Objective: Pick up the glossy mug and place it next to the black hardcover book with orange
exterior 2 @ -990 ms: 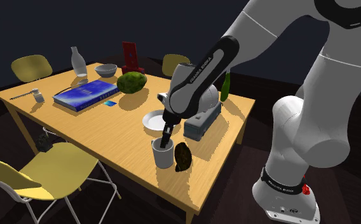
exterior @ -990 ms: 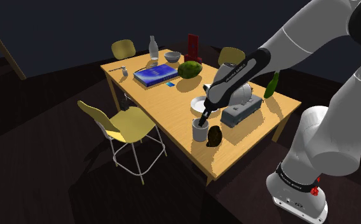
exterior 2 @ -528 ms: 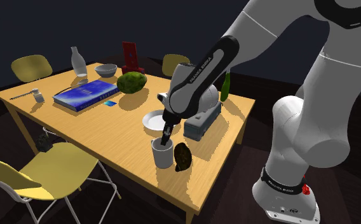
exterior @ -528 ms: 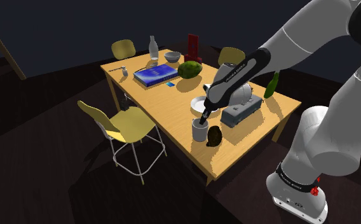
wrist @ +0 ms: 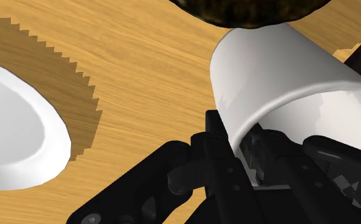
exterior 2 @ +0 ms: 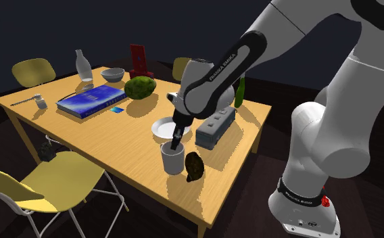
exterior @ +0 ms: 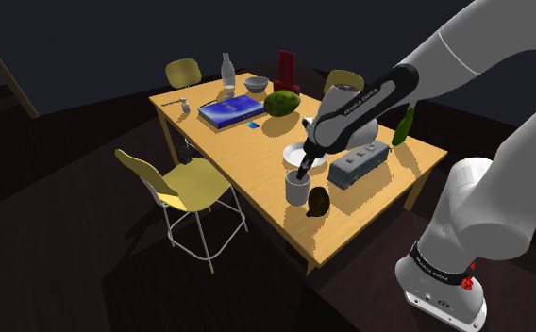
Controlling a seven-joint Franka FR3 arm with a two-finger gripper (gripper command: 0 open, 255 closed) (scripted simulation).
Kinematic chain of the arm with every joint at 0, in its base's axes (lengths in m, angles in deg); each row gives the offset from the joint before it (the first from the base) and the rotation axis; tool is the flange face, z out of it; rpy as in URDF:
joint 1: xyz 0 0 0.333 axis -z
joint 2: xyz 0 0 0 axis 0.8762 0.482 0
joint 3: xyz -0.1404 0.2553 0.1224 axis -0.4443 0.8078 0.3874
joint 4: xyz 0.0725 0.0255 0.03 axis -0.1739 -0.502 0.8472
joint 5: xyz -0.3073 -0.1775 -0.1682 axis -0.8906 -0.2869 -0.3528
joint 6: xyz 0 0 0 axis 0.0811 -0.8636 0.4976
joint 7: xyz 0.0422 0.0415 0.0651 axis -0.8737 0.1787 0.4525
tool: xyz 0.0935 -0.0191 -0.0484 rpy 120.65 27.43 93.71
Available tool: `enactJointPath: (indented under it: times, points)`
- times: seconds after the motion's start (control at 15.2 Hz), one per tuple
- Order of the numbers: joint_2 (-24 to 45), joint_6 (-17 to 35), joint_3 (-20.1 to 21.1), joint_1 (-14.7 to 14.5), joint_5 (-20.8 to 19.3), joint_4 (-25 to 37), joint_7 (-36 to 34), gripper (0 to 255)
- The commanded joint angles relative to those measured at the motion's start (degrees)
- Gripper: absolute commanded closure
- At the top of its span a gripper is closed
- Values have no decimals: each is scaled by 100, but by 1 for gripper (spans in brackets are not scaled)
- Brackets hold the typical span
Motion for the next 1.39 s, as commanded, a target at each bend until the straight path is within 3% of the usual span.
enactJointPath:
  times: [0.0, 0.53, 1.32]
  points:
    - [-154, -193, 62, 103, -182, 44, -146, 255]
    - [-725, -946, 270, 375, -624, 245, -552, 255]
    - [-1352, -2042, 458, 564, -918, 729, -886, 255]
